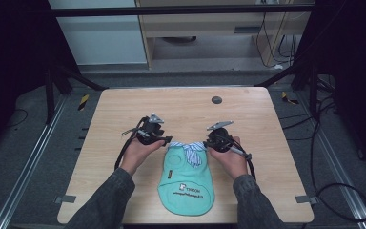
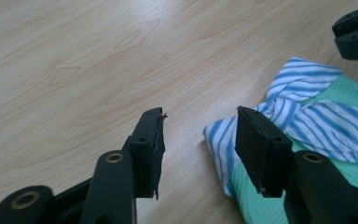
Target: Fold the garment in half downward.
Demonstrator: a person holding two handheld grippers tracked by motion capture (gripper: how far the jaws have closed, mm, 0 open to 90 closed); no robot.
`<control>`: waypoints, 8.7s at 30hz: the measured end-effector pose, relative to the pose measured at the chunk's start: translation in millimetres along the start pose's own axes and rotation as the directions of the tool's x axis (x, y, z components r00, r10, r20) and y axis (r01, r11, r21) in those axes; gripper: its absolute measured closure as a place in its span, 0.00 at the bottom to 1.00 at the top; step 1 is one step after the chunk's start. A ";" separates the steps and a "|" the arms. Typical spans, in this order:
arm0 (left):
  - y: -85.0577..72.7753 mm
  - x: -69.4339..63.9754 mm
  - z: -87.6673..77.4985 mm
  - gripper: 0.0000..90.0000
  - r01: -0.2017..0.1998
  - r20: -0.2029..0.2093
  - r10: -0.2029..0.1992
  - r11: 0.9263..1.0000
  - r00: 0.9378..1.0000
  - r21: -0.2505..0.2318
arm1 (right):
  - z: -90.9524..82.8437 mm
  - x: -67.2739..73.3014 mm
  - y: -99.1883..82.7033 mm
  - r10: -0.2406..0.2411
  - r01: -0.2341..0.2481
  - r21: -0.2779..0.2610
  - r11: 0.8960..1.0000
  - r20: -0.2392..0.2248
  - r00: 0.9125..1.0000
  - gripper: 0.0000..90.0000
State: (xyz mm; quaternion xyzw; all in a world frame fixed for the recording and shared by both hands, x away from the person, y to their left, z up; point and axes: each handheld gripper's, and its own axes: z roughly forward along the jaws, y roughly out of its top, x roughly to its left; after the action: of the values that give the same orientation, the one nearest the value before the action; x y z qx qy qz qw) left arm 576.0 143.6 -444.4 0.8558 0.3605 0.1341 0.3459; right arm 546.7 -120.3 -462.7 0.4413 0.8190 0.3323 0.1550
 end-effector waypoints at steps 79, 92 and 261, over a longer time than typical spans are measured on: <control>-10.3 -21.4 17.4 0.94 -0.141 0.066 0.136 0.986 0.989 0.087 | 12.9 19.6 5.7 -0.194 0.196 0.042 0.980 -0.052 0.980 0.93; 6.3 -26.6 -5.4 0.95 -0.183 0.051 0.180 0.981 0.982 0.064 | -15.7 24.3 16.8 -0.225 0.226 0.004 0.974 -0.044 0.973 0.93; -34.1 -78.7 -39.2 0.94 -0.333 0.014 0.335 0.941 0.942 -0.066 | -53.4 48.5 -41.4 -0.402 0.399 -0.133 0.907 0.007 0.916 0.92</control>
State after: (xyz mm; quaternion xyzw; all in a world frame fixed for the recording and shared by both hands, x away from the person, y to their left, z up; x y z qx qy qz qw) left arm 483.9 124.3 -438.0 0.8949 0.2014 0.1914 0.3492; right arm 464.5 -118.1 -450.0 0.2494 0.8699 0.3512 0.2405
